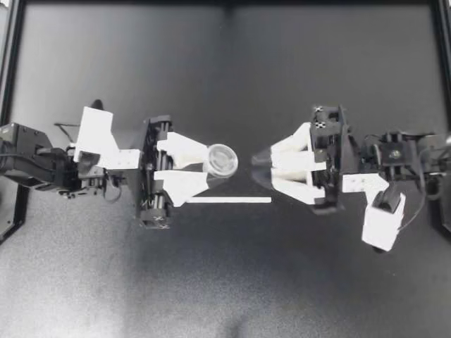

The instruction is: Pick up the plastic cup and open its lid.

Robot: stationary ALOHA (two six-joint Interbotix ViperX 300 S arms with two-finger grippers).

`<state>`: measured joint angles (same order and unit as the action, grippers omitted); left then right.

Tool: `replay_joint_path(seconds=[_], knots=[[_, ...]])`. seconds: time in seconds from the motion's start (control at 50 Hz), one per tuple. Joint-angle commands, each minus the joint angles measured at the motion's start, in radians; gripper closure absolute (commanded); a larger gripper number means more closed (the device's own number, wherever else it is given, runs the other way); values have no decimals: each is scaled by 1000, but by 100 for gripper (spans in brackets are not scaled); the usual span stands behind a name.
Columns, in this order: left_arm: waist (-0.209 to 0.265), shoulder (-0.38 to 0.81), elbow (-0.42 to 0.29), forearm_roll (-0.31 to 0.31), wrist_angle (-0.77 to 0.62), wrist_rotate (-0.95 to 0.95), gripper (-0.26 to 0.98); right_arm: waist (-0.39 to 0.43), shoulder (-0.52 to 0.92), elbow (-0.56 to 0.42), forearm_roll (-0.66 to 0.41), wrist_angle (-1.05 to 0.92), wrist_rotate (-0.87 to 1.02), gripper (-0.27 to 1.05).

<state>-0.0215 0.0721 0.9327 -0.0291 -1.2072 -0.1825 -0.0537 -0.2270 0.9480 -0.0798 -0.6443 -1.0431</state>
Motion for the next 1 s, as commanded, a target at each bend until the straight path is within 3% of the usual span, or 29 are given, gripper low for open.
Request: replay_joint_path(seconds=[0.0, 0.12, 0.7, 0.98], knots=[[-3, -21, -5, 2, -57, -5, 63, -3, 9, -18, 49, -83, -87, 34], [-3, -12, -8, -2, -83, -6, 63, 6, 43, -23, 64, -149, -158, 33], [-3, 6, -23, -5, -83, -6, 63, 12, 103, -75, 66, -184, -158, 33], [-3, 23, -18, -5, -75, -6, 63, 14, 71, -72, 66, -209, -161, 33]])
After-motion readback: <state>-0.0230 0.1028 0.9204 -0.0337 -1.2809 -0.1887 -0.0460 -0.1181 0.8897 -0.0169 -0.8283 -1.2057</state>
